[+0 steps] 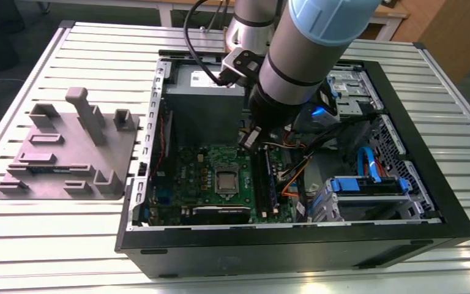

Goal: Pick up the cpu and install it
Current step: 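Install the first cpu locking lever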

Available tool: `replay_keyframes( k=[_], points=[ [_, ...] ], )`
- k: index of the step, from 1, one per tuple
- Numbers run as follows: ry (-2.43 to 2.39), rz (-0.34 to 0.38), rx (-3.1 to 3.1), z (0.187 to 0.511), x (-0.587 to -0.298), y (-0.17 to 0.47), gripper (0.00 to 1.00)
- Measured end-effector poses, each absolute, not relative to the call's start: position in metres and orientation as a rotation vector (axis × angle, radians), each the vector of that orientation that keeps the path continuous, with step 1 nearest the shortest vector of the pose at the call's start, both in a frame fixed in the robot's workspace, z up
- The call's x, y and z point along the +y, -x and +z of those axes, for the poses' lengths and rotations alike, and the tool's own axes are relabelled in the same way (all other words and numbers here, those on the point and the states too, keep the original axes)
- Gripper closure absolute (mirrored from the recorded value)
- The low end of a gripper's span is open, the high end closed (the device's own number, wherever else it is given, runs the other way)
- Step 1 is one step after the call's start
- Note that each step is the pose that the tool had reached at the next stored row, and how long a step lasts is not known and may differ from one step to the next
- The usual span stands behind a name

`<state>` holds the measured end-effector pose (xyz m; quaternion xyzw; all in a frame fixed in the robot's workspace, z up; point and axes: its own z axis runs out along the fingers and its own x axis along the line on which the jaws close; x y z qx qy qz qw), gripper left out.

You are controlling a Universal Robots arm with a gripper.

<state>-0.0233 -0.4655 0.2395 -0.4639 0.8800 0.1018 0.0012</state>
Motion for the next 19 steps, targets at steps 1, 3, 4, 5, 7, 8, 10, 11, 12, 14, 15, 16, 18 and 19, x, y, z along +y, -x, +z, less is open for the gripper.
replay_keyframes(
  k=[1,3,4,5,7,8,10,11,12,14,15,16,18,19],
  points=[
    [1.456,0.320,2.762,0.2395,-0.4647,0.0233,0.90],
    [1.457,0.319,2.762,0.2395,-0.4635,0.0232,0.90],
    [1.456,0.319,2.762,0.2394,-0.4631,0.0233,0.90],
    [1.457,0.319,2.762,0.2394,-0.4628,0.0234,0.90],
    [1.459,0.319,2.761,0.2393,-0.4627,0.0241,0.90],
    [1.465,0.319,2.759,0.2392,-0.4626,0.0247,0.90],
    [1.476,0.319,2.754,0.2391,-0.4619,0.0251,0.90],
    [1.482,0.320,2.751,0.2390,-0.4611,0.0251,0.90],
    [1.489,0.320,2.748,0.2389,-0.4605,0.0252,0.90],
    [1.513,0.320,2.736,0.2386,-0.4599,0.0253,0.90],
    [1.533,0.320,2.727,0.2386,-0.4599,0.0253,0.90],
    [1.554,0.320,2.717,0.2385,-0.4599,0.0253,0.90],
    [1.594,0.320,2.697,0.2385,-0.4599,0.0255,0.90],
    [1.603,0.320,2.693,0.2386,-0.4602,0.0256,0.90]
  ],
)
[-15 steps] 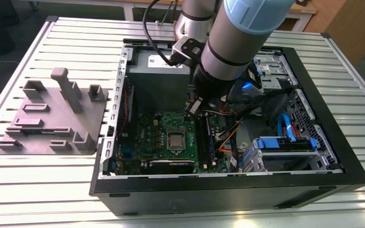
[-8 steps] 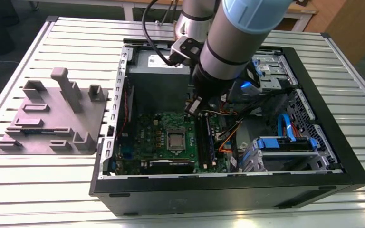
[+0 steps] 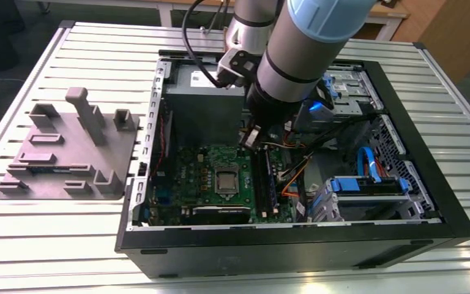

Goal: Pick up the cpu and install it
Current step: 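Install the first cpu locking lever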

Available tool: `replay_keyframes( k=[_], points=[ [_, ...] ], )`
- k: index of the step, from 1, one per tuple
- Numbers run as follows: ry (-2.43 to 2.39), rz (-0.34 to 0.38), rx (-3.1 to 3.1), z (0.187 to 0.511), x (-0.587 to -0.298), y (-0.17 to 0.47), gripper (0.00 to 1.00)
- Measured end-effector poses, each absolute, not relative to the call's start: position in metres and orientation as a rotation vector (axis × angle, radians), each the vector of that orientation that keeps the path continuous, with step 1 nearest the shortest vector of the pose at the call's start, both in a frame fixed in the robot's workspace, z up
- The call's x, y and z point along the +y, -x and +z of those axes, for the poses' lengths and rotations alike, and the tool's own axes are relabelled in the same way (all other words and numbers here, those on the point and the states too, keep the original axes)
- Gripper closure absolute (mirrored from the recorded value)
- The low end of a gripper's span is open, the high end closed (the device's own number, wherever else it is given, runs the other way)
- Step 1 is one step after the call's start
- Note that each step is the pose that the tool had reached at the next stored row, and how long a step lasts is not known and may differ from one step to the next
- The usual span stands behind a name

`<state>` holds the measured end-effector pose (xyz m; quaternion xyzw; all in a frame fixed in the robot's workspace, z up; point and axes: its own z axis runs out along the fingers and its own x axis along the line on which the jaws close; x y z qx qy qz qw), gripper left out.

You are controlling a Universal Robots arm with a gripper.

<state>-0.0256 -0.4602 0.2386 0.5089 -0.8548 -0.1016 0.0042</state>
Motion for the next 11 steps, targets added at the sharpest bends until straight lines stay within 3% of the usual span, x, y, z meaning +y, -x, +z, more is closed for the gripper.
replay_keyframes(
  k=[11],
  points=[
    [-1.600,-0.319,-2.675,0.2385,-0.4620,0.0237,0.90]
  ],
)
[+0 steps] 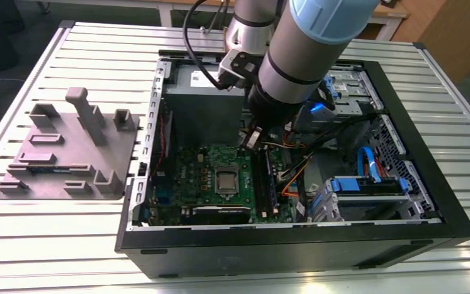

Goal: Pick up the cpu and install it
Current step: 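Install the first cpu locking lever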

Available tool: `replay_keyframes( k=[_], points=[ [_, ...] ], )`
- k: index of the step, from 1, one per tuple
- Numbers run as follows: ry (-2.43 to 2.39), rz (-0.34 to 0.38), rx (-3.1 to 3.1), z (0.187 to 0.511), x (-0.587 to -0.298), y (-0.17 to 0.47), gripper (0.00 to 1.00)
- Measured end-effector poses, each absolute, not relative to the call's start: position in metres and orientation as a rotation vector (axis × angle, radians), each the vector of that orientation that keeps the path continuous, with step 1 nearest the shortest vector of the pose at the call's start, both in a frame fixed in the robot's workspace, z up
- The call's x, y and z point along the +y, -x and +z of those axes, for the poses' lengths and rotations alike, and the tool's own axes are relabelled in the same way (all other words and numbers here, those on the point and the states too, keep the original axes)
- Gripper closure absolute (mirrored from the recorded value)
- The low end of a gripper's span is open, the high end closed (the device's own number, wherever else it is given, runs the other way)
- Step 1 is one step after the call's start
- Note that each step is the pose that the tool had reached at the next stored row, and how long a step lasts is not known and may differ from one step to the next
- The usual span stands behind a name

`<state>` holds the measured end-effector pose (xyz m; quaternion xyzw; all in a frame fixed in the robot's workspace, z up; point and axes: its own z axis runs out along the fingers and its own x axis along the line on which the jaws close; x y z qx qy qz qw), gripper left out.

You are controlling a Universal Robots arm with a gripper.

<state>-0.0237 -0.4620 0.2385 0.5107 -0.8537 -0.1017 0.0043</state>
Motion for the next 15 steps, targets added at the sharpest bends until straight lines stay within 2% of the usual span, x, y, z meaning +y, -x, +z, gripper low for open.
replay_keyframes(
  k=[15],
  points=[
    [-1.603,-0.319,-2.673,0.2378,-0.4546,0.0258,0.90]
  ],
)
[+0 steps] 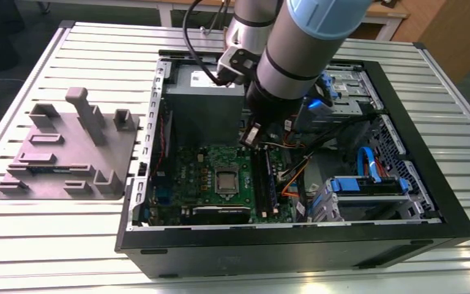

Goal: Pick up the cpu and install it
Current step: 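Install the first cpu locking lever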

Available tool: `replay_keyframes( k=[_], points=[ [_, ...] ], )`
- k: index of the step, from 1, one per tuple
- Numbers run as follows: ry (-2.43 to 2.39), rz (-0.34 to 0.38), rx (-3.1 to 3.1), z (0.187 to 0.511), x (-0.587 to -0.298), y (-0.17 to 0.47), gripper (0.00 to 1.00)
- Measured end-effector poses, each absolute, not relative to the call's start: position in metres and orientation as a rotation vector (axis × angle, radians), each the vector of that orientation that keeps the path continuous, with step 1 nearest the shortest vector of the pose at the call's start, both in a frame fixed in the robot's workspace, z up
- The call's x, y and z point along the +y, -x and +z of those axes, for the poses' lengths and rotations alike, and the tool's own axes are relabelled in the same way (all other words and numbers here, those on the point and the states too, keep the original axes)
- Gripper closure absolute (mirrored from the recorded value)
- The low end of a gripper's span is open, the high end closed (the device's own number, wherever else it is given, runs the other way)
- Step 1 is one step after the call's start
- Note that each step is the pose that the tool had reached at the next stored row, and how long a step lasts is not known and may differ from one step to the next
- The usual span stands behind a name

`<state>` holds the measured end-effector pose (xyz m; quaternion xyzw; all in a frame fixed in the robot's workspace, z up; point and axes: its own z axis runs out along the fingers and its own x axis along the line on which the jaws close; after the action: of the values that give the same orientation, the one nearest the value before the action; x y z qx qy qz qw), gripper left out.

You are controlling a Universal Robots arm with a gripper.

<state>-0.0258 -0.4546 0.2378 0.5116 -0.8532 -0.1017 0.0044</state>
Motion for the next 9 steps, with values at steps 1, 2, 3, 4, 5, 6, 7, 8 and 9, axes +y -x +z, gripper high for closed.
replay_keyframes(
  k=[1,2,3,4,5,6,7,8,9],
  points=[
    [-1.604,-0.319,-2.672,0.2377,-0.4545,0.0261,0.90],
    [-1.604,-0.319,-2.672,0.2377,-0.4545,0.0261,0.90],
    [-1.605,-0.319,-2.672,0.2376,-0.4545,0.0262,0.90],
    [-1.605,-0.319,-2.671,0.2376,-0.4545,0.0262,0.90],
    [-1.605,-0.319,-2.671,0.2375,-0.4547,0.0263,0.90],
    [-1.605,-0.319,-2.671,0.2375,-0.4551,0.0265,0.90],
    [-1.605,-0.319,-2.671,0.2375,-0.4557,0.0267,0.90],
    [-1.605,-0.319,-2.671,0.2376,-0.4564,0.0269,0.90],
    [-1.606,-0.319,-2.671,0.2376,-0.4570,0.0271,0.90]
  ],
)
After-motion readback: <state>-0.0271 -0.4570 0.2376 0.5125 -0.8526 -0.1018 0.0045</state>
